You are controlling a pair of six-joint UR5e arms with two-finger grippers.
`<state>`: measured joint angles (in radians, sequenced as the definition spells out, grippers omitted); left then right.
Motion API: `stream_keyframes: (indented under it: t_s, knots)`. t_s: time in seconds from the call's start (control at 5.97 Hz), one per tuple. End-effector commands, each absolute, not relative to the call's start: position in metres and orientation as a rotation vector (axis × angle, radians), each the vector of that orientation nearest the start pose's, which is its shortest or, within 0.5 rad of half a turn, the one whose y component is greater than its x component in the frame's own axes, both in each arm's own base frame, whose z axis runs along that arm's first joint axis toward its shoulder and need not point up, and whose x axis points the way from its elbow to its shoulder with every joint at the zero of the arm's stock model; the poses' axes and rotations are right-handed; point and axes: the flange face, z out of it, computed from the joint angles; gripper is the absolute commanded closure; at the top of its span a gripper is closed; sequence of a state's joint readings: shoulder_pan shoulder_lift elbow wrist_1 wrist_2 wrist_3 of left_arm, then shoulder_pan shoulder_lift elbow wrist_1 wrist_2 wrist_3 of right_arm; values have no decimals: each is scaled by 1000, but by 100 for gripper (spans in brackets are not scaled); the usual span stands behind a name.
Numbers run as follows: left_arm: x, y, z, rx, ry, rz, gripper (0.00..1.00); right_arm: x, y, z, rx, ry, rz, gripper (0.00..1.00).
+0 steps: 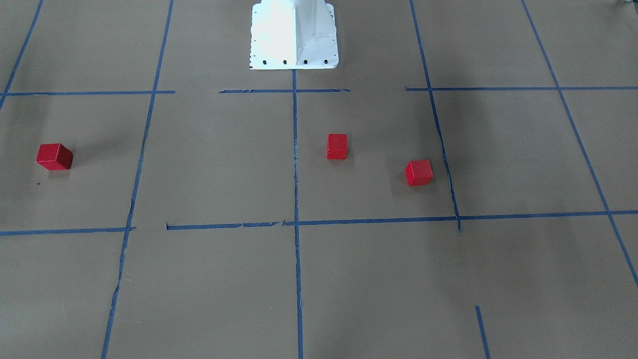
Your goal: Form red blocks into L shape at center
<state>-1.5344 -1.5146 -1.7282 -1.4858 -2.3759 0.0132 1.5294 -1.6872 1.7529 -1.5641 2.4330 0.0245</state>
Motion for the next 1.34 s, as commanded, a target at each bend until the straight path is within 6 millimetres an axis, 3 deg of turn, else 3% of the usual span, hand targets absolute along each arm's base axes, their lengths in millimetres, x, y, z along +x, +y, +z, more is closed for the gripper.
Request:
stream_keyframes:
  t_s: [0.0,0.5,1.01,1.17]
  knots:
    - [-44,-474,613,11,812,54,0,4,-446,618,3,-862,-106,0]
    - [-44,-473,606,23,812,57,0,-77,-450,587,42,-906,-72,0]
    - [-44,-474,605,25,812,57,0,-160,-431,582,53,-858,-52,1]
    - [-44,-474,605,25,812,57,0,-176,-426,582,35,-862,-52,1]
